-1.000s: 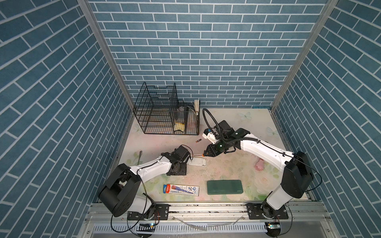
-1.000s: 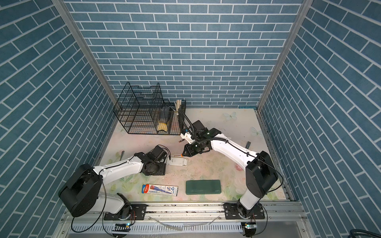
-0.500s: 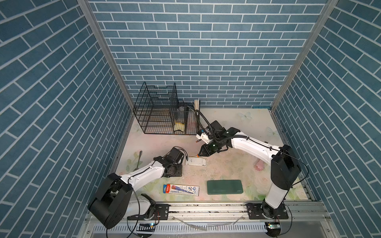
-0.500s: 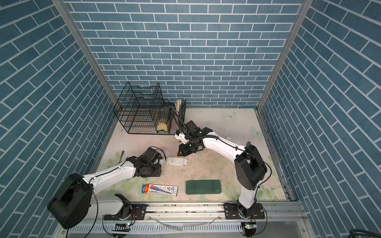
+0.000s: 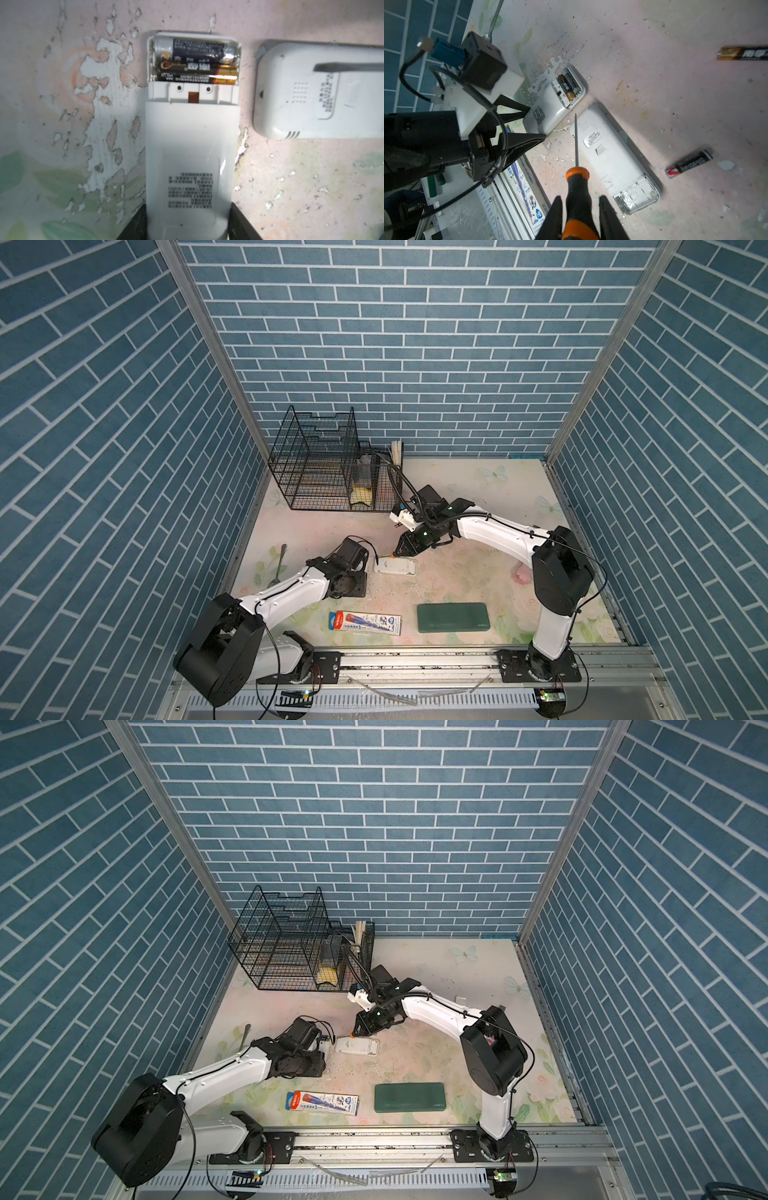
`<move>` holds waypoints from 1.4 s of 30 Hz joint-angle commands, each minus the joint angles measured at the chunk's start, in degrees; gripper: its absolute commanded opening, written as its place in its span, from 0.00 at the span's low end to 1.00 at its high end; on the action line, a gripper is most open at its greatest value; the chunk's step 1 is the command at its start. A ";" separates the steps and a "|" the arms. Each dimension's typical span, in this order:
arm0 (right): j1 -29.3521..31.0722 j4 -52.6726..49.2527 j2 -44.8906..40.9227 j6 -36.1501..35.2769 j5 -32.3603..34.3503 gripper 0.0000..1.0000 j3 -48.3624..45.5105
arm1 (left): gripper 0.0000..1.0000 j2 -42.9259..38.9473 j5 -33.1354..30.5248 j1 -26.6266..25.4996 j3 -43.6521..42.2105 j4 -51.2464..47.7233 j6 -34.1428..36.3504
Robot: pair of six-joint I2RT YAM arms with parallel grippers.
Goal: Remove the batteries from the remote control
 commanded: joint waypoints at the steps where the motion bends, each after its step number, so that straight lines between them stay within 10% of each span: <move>1: 0.28 1.12 1.45 -3.77 -2.63 0.00 3.00 | 0.51 1.32 3.47 0.12 -2.46 -1.10 0.76; 42: 0.90 -2.76 7.47 -5.49 -3.29 0.00 7.74 | 0.47 1.83 3.61 0.15 -2.41 -0.69 0.59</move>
